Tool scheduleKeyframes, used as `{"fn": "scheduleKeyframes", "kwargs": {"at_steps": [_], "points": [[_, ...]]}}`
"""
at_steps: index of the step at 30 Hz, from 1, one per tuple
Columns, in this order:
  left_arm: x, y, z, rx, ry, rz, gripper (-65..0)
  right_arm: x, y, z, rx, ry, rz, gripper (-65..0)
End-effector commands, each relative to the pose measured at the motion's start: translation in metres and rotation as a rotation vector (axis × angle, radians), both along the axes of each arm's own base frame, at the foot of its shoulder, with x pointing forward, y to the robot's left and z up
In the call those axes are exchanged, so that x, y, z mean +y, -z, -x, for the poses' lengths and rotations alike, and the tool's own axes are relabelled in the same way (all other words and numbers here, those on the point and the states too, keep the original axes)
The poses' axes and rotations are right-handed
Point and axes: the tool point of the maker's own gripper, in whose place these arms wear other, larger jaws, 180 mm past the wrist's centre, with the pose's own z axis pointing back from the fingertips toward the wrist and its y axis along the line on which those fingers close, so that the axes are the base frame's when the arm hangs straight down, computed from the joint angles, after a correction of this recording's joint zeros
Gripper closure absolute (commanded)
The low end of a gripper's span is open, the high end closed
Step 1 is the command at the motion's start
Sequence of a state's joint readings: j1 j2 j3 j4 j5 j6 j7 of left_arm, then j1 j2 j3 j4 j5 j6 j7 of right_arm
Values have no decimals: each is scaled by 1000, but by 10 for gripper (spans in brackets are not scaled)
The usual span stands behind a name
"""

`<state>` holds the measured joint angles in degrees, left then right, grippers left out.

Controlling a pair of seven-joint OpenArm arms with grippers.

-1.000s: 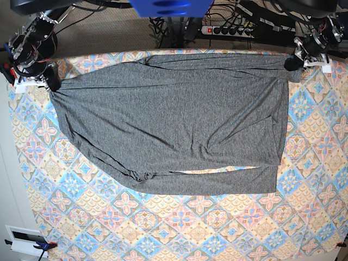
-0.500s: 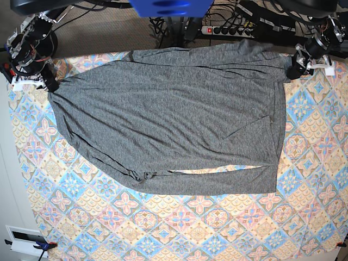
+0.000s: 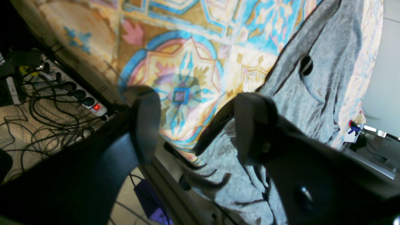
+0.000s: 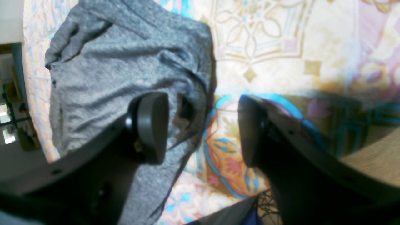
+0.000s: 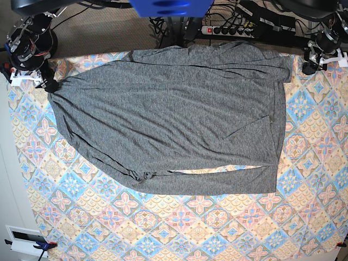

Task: Layout the t-shirt on the table in an organized manner, then fold the t-shirt properly
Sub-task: 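Release the collar corner and lift the left gripper away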

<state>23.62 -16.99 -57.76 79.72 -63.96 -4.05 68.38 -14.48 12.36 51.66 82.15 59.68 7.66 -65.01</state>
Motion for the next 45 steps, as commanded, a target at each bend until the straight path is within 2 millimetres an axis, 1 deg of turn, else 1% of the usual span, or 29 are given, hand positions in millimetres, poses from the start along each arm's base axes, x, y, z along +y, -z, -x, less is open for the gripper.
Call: {"fn": "scheduleKeyframes", "kwargs": {"at_steps": [1, 3, 5, 6, 8, 10, 12, 14, 16, 19, 20, 22, 26, 28, 29, 30, 32, 34, 36, 39, 41, 43, 45], "points": [[-1, -3, 4, 26, 34, 8, -377, -8, -11, -4, -30, -1, 23, -345], [-12, 0, 11, 61, 74, 51, -377, -8, -11, 0, -22, -5, 30, -345], [-18, 6, 31, 142, 114, 67, -377, -8, -18, -1, -30, -17, 53, -345], [-19, 8, 37, 183, 146, 54, -377, -9, -21, -1, -35, -22, 67, -345], [-22, 13, 54, 281, 237, -6, -377, -9, -26, -2, -41, -31, 83, -345], [-22, 17, 68, 340, 279, -68, -377, -8, -27, -2, -44, -32, 85, -345], [-24, 24, 77, 386, 318, -114, -377, -9, -27, -3, -46, -32, 85, -345], [-26, 32, 82, 420, 358, -163, -377, -9, -27, -3, -46, -32, 85, -345], [-25, 39, 82, 441, 401, -230, -378, -9, -28, -4, -47, -32, 86, -345], [-39, 57, 78, 462, 513, -328, -381, -9, -28, -5, -50, -32, 87, -345], [-45, 63, 76, 464, 552, -352, -391, -9, -28, -5, -50, -32, 87, -345], [-59, 71, 74, 464, 620, -375, -426, -8, -28, -5, -49, -33, 87, -345], [-89, 82, 68, 426, 721, -373, -520, -8, -27, -5, -47, -32, 85, -345], [-91, 82, 63, 411, 771, -396, -552, -8, -27, -5, -47, -32, 85, -345], [-94, 83, 61, 402, 789, -403, -556, -8, -27, -5, -47, -32, 85, -345], [-96, 84, 63, 397, 799, -406, -553, -8, -27, -5, -47, -32, 85, -345], [-87, 81, 63, 396, 806, -439, -533, -8, -27, -5, -47, -32, 85, -345], [-78, 77, 66, 390, 806, -472, -493, -8, -27, -5, -47, -32, 85, -345], [-75, 73, 66, 378, 803, -495, -454, -8, -27, -5, -47, -32, 85, -345], [-76, 68, 62, 361, 818, -522, -404, -8, -27, -5, -49, -32, 83, -345], [-78, 64, 57, 353, 858, -583, -381, -6, -25, -5, -48, -29, 75, -345], [-86, 60, 59, 354, 898, -645, -377, -2, -22, -4, -48, -25, 63, -345], [-90, 51, 53, 335, 946, -745, -378, -2, -22, -4, -48, -25, 63, -345]]}}
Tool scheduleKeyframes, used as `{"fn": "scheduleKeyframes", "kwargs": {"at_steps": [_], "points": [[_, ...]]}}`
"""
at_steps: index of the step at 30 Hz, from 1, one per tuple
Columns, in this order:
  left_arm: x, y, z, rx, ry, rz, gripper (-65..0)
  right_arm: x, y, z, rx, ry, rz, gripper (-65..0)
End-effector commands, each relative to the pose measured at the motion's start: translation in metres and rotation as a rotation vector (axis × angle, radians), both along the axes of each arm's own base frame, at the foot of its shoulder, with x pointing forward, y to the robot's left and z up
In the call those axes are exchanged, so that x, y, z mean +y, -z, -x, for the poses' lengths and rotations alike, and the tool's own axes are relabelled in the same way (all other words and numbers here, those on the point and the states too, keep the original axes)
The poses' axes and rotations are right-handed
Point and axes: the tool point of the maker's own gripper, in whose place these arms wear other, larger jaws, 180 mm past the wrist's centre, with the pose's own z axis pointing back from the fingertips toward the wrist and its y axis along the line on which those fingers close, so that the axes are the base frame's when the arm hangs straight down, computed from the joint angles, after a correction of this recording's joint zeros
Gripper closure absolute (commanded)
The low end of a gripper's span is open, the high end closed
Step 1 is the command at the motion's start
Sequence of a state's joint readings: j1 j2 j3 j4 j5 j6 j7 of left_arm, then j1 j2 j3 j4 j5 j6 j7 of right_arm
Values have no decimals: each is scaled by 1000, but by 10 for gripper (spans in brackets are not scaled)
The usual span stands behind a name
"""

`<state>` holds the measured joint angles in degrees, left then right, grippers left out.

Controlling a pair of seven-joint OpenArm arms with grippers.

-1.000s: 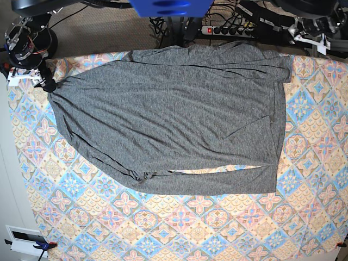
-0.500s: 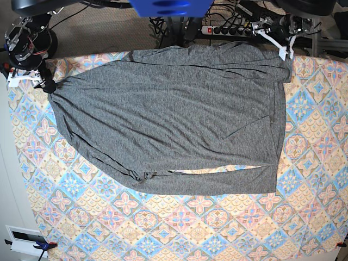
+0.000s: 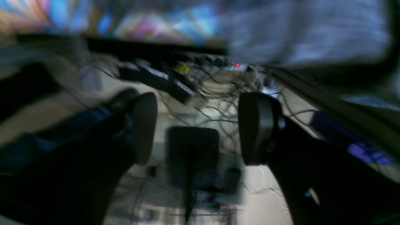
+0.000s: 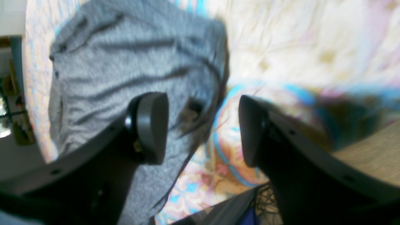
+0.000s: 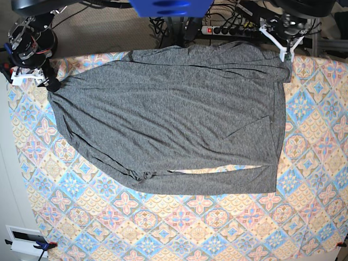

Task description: Layout the t-shirt on the table in an organized manner, then fold the t-shirt properly

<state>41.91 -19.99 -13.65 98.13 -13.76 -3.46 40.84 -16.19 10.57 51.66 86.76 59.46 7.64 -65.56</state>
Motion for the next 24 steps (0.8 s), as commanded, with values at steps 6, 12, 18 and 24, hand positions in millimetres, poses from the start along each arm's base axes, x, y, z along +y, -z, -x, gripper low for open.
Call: {"fn": "scheduleKeyframes", "kwargs": {"at_steps": [6, 12, 18, 24], "points": [[-11, -15, -2, -13, 212, -180, -396, -12, -14, -7, -37, 1, 37, -345], [-11, -25, 1, -66, 364, -408, -413, -12, -13, -7, -37, 1, 36, -345], [-27, -40, 0, -161, 490, -626, -434, -12, -13, -7, -36, 2, 34, -345], [-42, -32, 8, -219, 622, -792, -453, -12, -12, -7, -36, 3, 32, -345]]}}
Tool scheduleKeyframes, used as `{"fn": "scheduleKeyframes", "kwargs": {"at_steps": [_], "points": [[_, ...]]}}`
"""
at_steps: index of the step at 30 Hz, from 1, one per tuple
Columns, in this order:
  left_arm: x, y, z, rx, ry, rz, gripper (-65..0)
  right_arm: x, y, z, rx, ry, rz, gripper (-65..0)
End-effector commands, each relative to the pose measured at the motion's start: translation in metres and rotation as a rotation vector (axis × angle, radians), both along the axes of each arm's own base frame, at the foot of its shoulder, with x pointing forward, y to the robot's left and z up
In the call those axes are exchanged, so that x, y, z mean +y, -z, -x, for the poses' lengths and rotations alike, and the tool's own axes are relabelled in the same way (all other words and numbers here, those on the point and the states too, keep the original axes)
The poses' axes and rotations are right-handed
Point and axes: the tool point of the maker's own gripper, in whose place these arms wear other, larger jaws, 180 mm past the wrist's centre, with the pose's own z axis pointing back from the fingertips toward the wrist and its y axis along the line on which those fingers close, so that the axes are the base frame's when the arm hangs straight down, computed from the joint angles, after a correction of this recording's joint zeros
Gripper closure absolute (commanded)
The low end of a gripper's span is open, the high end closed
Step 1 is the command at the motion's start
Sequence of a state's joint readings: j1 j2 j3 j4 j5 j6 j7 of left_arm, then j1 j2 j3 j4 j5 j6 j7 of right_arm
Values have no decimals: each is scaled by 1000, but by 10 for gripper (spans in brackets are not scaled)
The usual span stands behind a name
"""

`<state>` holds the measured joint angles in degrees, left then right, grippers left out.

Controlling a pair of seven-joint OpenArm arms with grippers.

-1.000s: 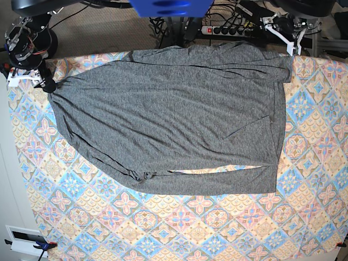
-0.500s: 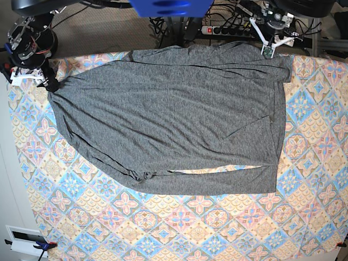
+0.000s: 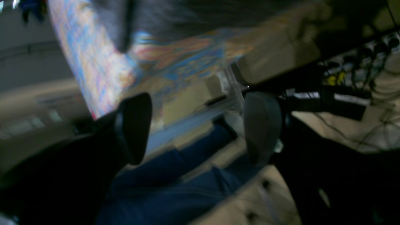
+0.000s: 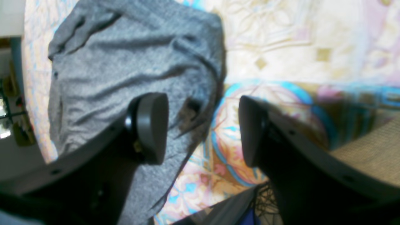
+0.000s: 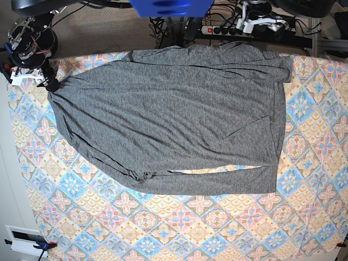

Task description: Layout the t-shirt on the table in an organized manner, then fold the t-shirt properly

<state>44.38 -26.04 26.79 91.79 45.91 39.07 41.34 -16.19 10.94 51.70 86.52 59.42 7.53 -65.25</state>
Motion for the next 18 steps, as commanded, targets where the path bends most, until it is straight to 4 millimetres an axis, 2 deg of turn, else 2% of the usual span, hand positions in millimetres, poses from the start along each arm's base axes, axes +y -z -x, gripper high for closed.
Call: {"fn": "scheduleKeyframes", "kwargs": {"at_steps": [1, 5, 10, 14, 18], "points": [[-2, 1, 6, 5, 40, -23, -452, -8, -12, -7, -38, -3, 26, -345], [-15, 25, 23, 81, 188, -87, -452, -8, -12, -7, -38, -3, 26, -345], [-8, 61, 33, 173, 359, -211, -452, -8, -12, -7, -38, -1, 26, -345], [1, 77, 27, 206, 416, -270, -453, -8, -15, -14, -55, -1, 27, -345], [4, 76, 4, 165, 422, -294, -453, -7, -15, -14, -56, 0, 23, -345]]}}
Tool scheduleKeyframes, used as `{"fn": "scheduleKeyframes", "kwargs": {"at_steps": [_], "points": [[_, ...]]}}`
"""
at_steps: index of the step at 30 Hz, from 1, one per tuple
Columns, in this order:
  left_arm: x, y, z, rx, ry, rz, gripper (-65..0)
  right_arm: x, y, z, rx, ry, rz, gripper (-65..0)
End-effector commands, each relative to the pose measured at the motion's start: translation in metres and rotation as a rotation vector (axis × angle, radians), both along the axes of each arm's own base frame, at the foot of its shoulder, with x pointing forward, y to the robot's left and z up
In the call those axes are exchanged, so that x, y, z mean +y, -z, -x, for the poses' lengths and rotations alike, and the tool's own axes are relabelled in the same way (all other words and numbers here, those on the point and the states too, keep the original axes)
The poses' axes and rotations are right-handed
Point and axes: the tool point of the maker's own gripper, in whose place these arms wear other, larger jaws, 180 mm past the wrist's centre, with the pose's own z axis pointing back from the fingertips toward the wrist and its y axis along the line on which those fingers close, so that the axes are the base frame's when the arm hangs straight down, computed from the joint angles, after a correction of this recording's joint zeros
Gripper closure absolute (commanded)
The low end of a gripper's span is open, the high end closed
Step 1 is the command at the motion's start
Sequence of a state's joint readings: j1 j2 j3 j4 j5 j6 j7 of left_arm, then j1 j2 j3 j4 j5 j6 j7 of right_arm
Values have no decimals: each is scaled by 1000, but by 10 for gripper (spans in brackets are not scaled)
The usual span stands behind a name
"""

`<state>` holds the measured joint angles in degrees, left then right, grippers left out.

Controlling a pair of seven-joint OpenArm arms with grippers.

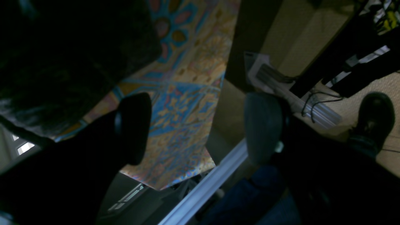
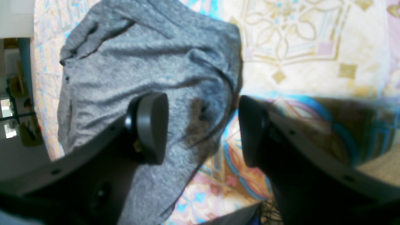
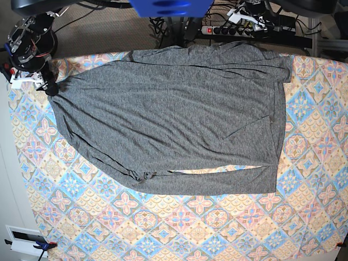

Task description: Layout the t-shirt on the table in an organized manner, then fold the t-shirt properly

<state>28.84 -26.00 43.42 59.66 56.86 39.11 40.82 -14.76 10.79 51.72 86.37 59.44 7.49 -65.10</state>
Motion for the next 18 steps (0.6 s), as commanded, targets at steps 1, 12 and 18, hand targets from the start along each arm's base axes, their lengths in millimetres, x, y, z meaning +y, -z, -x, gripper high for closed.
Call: {"fn": "scheduleKeyframes", "kwargs": {"at_steps": [1, 12, 18], "points": [[3, -5, -7, -27, 18, -9, -453, -5, -10, -4, -31, -2, 19, -345], [-11, -15, -20, -77, 175, -44, -453, -2, -9, -5, -37, 0, 12, -345], [-21, -13, -24, -82, 200, -28, -453, -1, -9, -6, -39, 1, 9, -345]]}}
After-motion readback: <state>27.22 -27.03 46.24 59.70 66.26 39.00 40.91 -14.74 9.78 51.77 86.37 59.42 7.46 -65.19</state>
